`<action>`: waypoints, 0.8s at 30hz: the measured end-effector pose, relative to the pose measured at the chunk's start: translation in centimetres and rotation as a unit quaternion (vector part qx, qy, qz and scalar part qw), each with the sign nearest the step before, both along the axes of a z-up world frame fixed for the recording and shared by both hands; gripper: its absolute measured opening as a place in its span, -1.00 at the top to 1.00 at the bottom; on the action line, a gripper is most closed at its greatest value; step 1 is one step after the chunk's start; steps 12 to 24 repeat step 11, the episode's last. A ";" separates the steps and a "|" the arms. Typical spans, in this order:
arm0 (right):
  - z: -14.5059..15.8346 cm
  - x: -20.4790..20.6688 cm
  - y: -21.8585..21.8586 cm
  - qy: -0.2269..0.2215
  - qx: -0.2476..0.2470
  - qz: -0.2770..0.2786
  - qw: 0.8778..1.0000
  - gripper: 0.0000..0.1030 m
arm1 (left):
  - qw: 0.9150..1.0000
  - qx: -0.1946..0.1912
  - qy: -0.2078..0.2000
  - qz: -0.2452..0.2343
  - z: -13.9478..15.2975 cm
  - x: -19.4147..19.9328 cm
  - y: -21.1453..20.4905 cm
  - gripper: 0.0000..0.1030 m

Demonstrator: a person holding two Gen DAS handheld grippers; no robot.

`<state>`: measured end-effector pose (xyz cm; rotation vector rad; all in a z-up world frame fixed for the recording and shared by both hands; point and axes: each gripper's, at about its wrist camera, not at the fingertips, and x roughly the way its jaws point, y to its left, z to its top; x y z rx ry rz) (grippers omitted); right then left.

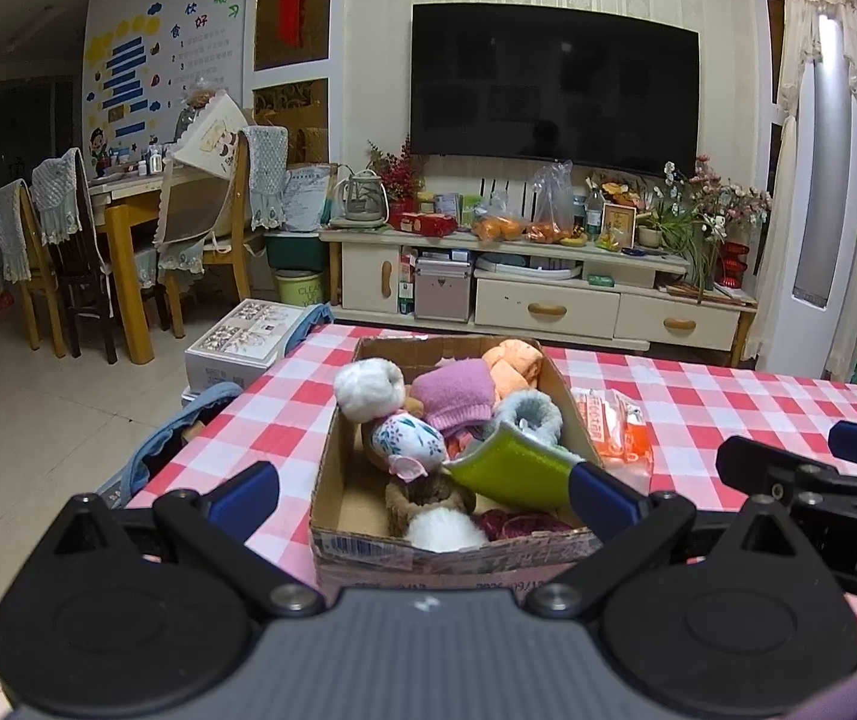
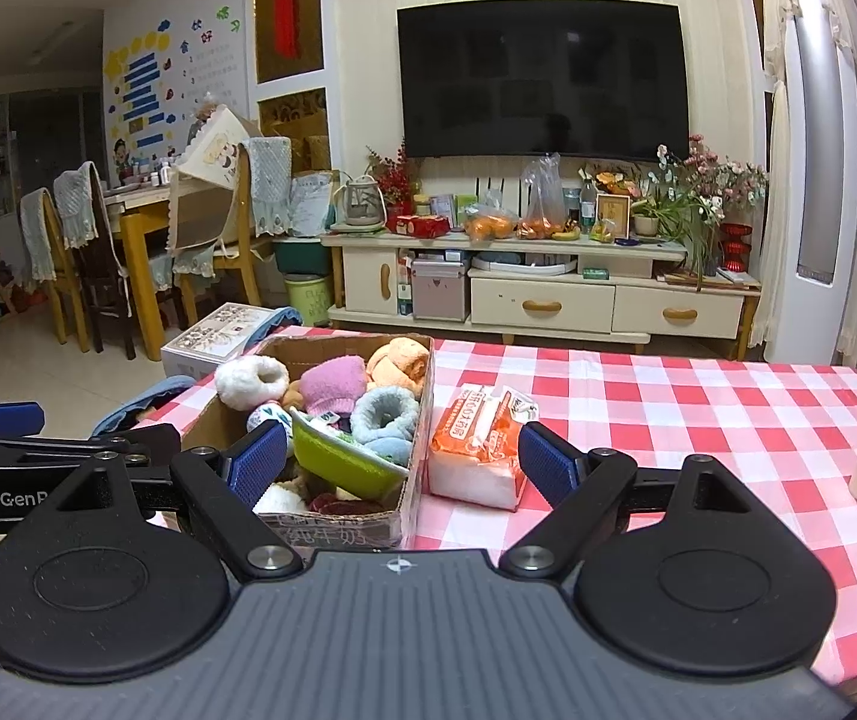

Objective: Organize soft objects

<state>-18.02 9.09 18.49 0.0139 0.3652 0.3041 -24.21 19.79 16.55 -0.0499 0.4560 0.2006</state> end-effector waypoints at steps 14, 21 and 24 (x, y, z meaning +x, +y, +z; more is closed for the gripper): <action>-2.0 1.7 -1.5 0.031 0.022 -0.005 0.999 -1.00 | 0.999 0.000 0.045 -0.010 -2.7 3.1 -2.3 -0.98; -2.0 1.7 -1.5 0.031 0.022 -0.005 0.999 -1.00 | 0.999 0.000 0.045 -0.010 -2.7 3.1 -2.3 -0.98; -2.0 1.7 -1.5 0.031 0.022 -0.005 0.999 -1.00 | 0.999 0.000 0.045 -0.010 -2.7 3.1 -2.3 -0.98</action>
